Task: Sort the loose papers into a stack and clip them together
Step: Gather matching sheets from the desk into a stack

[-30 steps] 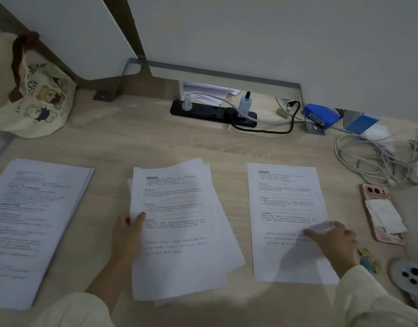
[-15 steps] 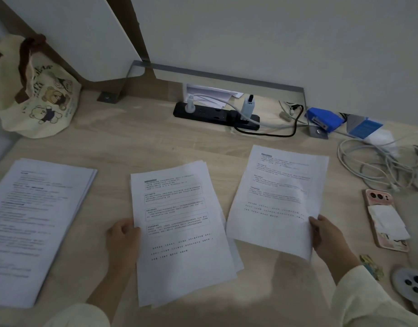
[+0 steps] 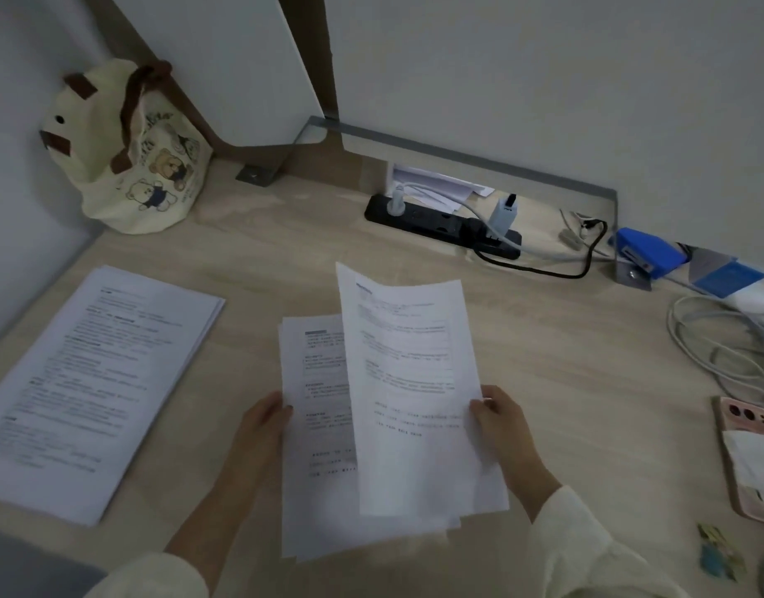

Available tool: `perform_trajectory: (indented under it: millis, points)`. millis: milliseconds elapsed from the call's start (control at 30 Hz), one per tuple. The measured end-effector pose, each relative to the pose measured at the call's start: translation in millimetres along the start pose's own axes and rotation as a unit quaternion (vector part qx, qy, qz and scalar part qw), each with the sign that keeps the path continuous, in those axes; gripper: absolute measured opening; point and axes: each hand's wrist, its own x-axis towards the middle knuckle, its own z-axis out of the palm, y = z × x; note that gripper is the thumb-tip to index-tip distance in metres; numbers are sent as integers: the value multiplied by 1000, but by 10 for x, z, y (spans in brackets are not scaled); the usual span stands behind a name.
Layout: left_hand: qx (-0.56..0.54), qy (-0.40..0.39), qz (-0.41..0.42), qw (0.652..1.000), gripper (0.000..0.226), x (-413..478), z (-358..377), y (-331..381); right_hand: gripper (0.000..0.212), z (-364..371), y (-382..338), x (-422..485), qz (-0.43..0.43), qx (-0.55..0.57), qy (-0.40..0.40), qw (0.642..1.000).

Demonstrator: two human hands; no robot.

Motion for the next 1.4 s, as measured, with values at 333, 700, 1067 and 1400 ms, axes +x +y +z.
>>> perform_trajectory:
  millis: [333, 700, 1067, 1400]
  points:
    - [-21, -13, -36, 999, 25, -44, 80, 82, 41, 546, 91, -141, -35, -154, 34, 987]
    - [-31, -42, -80, 995, 28, -103, 88, 77, 26, 385, -17, -289, 3, 21, -122, 992]
    - [-115, 24, 139, 983, 31, -273, -64, 853, 28, -13, -639, -596, -193, 241, -95, 946]
    - [-51, -47, 107, 992, 39, -161, -87, 671, 27, 305, -548, -698, -117, 231, -50, 965]
